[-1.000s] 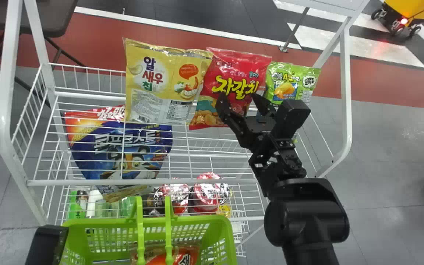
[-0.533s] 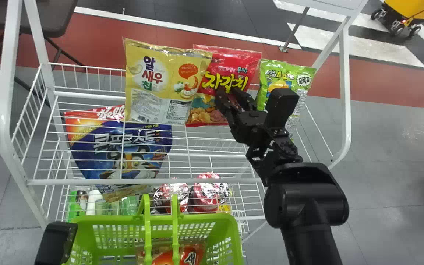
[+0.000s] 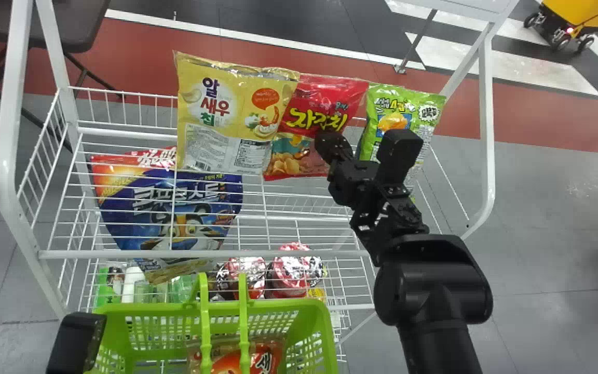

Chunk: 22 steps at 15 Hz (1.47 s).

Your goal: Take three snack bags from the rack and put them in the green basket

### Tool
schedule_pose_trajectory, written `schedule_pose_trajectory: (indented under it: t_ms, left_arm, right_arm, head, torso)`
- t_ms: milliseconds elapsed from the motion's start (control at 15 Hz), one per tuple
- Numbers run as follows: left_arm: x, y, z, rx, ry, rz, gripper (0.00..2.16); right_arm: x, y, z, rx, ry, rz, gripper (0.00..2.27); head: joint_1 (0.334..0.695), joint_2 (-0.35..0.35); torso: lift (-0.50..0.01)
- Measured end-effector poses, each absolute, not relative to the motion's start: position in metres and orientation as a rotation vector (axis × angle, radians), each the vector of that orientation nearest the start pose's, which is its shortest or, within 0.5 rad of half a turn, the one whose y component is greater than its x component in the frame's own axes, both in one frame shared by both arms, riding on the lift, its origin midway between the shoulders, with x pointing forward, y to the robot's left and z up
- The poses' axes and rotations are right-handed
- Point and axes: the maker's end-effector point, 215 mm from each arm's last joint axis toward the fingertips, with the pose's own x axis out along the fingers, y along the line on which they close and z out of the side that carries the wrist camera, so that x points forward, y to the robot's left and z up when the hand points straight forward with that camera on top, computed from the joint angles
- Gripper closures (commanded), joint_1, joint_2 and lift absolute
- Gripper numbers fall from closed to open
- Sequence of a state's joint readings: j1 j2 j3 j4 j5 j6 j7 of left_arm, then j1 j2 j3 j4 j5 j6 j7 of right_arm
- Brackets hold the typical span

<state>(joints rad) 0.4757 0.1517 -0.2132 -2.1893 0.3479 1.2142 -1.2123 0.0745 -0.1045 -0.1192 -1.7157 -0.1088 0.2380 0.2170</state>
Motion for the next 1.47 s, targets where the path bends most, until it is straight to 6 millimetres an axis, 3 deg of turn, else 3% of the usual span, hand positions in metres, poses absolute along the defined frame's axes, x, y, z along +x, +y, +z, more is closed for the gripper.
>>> schedule_pose_trajectory:
  t_ms: [467, 1000, 1467]
  left_arm:
    - [0.15, -0.05, -0.37, -0.793, 0.947, -1.504, 1.93]
    - [0.148, -0.054, -0.374, -0.775, 0.969, -1.494, 1.93]
    - [0.145, -0.055, -0.375, -0.772, 0.977, -1.494, 1.93]
  right_arm:
    - [0.554, -0.291, -0.343, 0.066, 0.095, 0.103, 2.15]
    - [0.509, -0.275, -0.273, 0.122, -0.028, 0.133, 2.15]
    - [0.5, -0.271, -0.267, 0.148, -0.012, 0.143, 2.15]
  head:
    - [0.695, -0.35]
    - [0.695, -0.35]
    - [0.695, -0.35]
  torso:
    - [-0.015]
    - [-0.015]
    - [-0.015]
